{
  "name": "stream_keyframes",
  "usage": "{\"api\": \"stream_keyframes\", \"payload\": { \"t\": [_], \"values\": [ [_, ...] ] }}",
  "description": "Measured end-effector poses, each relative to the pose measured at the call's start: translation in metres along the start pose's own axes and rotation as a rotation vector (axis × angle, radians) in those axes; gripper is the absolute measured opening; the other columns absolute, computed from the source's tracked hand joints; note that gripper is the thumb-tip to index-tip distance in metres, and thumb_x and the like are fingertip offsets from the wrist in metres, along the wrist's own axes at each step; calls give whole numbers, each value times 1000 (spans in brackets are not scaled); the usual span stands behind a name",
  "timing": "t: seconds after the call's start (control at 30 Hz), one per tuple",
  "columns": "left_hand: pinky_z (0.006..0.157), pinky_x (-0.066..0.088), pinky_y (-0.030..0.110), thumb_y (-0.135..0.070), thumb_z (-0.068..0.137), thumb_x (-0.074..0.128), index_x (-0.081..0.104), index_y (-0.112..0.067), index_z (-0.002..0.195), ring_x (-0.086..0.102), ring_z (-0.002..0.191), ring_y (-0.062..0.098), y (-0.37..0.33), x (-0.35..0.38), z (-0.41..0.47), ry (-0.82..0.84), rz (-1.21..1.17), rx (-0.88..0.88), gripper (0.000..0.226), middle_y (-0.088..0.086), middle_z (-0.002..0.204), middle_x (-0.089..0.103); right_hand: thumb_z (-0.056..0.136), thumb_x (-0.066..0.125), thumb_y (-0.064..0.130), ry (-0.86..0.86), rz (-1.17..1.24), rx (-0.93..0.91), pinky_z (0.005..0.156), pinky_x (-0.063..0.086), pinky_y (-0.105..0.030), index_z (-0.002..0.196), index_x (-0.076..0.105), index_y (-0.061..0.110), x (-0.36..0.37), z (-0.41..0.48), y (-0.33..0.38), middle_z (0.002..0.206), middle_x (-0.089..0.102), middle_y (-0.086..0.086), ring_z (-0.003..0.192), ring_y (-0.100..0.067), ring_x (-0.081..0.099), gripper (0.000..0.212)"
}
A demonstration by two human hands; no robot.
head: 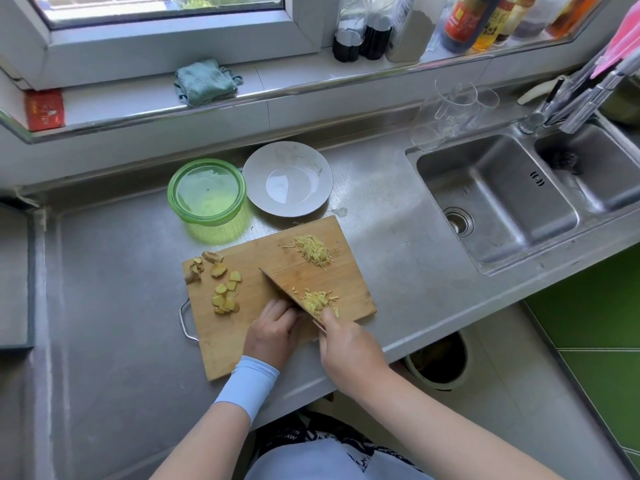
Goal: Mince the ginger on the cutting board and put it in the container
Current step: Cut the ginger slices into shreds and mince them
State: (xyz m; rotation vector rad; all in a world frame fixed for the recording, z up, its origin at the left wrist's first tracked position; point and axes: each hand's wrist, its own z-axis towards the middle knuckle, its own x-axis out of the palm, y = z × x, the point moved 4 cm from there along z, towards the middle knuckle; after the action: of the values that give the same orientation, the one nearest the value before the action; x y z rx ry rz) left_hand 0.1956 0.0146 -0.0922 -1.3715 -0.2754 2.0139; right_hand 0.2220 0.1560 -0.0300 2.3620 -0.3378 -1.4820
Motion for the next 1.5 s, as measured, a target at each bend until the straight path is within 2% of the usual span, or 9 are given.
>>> {"api": "stream_keyframes", "payload": {
  "t": [0.17,0.3,0.5,0.63,0.8,0.9,1.2,1.4,1.5],
  "values": [
    [62,49,30,-25,101,50,71,-6,80,56,78,23,4,0,-1,-5,-54,6,35,7,85,66,103,37,25,3,-7,10,62,36,-37,135,36,22,5,-20,-18,84,62,-5,71,-27,51,32],
    [59,47,34,-18,95,57,69,-6,77,54,74,26,3,0,-2,10,-52,3,24,7,81,63,104,37,25,10,0,25,62,40,-36,120,39,19,6,0,-4,92,66,-11,85,-36,64,17],
    [63,48,33,-7,87,68,72,-9,83,56,78,25,6,-1,-3,32,-81,29,5,5,86,65,104,36,26,5,-18,10,62,38,-35,123,39,18,3,7,3,93,66,-13,86,-36,64,20],
    [69,48,26,13,66,81,73,-6,82,58,84,23,8,3,-3,50,-83,23,26,8,89,68,104,36,25,11,6,7,62,38,-37,134,37,20,1,-15,-10,86,61,-5,72,-28,49,31],
    [61,49,34,-4,82,71,70,-7,76,56,77,24,8,2,-3,46,-51,-1,6,7,83,66,104,37,24,16,1,16,61,35,-35,123,41,17,3,-3,-5,88,65,-9,80,-33,61,21],
    [59,46,31,-19,91,60,69,-8,75,54,74,23,4,0,-2,23,-22,5,22,6,81,64,104,37,24,15,7,-4,58,34,-33,110,39,18,2,6,5,76,53,-3,78,-33,62,9],
    [62,49,30,-13,90,63,70,-7,77,57,77,23,5,1,-3,3,-22,8,16,6,85,66,104,37,25,18,-25,19,62,33,-34,141,36,18,4,-16,-13,89,64,-4,73,-27,53,37],
    [63,42,26,-15,89,63,70,-7,76,51,74,21,6,1,-2,7,-12,15,17,5,80,64,105,37,26,12,-11,0,58,38,-35,118,38,18,4,6,2,87,64,-8,81,-32,65,16],
    [64,46,27,-15,89,61,71,-7,78,55,76,23,5,1,-3,3,-48,0,17,6,82,65,104,37,27,6,-4,-8,62,36,-35,129,38,18,3,-3,-4,93,66,-8,82,-30,63,26]
  ]
}}
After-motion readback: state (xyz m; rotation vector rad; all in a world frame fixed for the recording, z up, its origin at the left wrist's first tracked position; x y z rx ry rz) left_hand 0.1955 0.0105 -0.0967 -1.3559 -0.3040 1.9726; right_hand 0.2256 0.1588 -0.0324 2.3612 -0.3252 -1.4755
